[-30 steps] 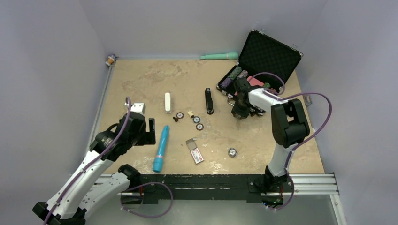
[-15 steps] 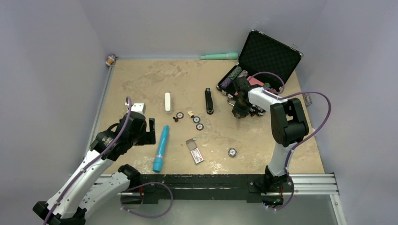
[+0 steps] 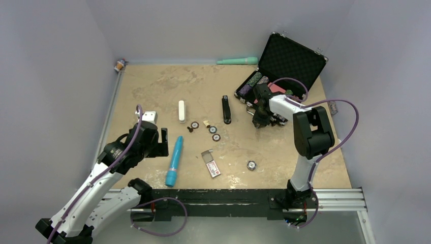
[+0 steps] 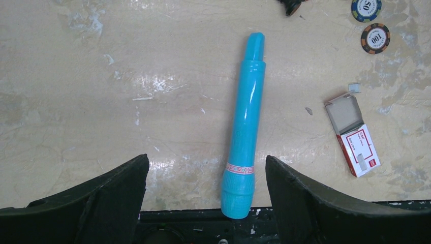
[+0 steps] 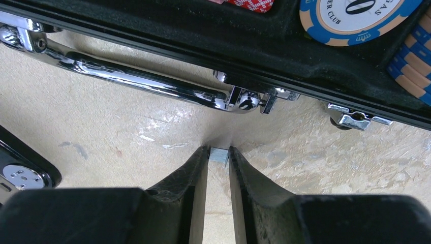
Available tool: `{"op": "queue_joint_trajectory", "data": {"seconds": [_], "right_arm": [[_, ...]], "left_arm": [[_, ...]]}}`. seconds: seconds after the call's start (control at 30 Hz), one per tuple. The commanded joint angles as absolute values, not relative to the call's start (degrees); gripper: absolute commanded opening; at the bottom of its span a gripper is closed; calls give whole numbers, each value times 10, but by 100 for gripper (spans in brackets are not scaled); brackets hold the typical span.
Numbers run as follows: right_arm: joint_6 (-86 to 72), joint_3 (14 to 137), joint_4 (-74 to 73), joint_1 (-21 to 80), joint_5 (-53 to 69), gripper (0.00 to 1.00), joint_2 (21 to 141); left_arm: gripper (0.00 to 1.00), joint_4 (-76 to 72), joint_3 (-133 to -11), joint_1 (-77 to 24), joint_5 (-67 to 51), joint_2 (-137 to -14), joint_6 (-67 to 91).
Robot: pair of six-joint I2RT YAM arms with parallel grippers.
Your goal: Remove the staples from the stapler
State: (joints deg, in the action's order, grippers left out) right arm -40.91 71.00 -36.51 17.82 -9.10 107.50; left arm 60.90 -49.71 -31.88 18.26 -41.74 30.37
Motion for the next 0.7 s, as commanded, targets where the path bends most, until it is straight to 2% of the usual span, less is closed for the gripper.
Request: {"op": "queue_joint_trajectory", "data": {"seconds": [0.0,0.2,0.67], "right_arm": [[-406,695,-355,177,-77,25,1082],[-404,694,-355,178,-75,24,1083],[-385,695,-355,193,-66,17,1075]], "left_arm": [[88,600,-508,-316,193,-415,302],[88,601,-508,-316,194,-415,302],[88,600,-509,-316,193,-416,302]]}}
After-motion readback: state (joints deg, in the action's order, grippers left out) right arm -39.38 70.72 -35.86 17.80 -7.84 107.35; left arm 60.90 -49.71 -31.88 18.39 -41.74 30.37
